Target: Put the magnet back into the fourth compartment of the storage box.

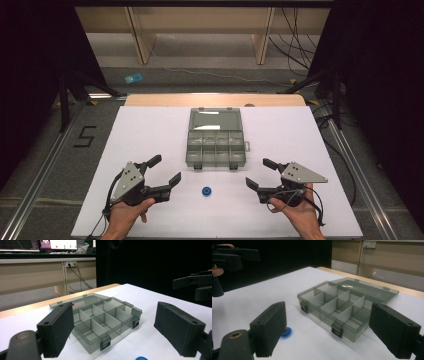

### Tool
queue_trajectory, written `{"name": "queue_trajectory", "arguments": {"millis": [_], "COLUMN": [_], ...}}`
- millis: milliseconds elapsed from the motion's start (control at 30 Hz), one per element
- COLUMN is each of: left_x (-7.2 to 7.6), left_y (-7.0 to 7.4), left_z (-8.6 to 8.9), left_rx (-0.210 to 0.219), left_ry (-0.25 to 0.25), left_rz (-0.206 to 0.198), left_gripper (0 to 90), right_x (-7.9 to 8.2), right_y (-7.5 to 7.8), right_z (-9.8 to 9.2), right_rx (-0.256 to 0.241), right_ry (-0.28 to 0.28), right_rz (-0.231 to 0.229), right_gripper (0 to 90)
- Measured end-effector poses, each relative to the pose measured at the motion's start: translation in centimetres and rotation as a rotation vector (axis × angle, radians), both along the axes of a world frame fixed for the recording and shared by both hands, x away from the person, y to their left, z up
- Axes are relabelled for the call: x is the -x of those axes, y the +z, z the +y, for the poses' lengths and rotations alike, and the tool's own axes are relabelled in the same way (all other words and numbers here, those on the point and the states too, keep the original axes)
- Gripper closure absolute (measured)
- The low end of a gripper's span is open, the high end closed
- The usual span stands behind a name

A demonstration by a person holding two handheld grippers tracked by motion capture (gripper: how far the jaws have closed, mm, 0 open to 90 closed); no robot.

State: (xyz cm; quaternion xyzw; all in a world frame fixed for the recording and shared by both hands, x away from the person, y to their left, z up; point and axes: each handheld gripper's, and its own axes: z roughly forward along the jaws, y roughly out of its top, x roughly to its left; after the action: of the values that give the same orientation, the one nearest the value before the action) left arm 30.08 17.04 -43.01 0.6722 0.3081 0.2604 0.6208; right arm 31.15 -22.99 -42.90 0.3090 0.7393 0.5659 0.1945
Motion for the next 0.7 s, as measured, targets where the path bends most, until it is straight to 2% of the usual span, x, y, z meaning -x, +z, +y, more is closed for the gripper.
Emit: {"name": "queue_trajectory", "arguments": {"millis": [33,267,300,333,600,633,700], "left_x": [0.01,0.02,0.03,0.03,-0.12,-0.04,0.04], "left_y": [-0.01,-0.03,-0.03,-0.04,-0.12,-0.09,-0.09], "left_z": [-0.01,-0.03,-0.04,-0.05,-0.13,-0.08,-0.1], "left_rx": [0.001,0.002,0.002,0.003,0.009,0.003,0.008], "left_ry": [0.0,0.0,0.001,0.0,-0.011,-0.004,0.001], "left_rz": [0.002,0.003,0.004,0.005,-0.008,0.0,0.01], "left_gripper": [15.6,15.6,15.6,15.6,15.6,15.6,15.6], "right_x": [0.06,0.04,-0.04,0.03,0.04,-0.07,0.05], "right_y": [0.08,0.01,-0.01,0.02,0.11,0.07,0.17], "right_z": [-0.07,0.07,0.07,0.08,0.19,0.28,0.42], "right_rx": [0.014,0.012,0.015,0.024,0.039,0.038,0.052], "right_ry": [0.008,-0.008,-0.008,0.007,0.014,0.024,0.031], "right_rz": [0.015,-0.011,-0.026,-0.005,-0.004,-0.022,-0.005], "right_gripper": [15.6,15.6,15.6,15.6,15.6,15.6,15.6]}}
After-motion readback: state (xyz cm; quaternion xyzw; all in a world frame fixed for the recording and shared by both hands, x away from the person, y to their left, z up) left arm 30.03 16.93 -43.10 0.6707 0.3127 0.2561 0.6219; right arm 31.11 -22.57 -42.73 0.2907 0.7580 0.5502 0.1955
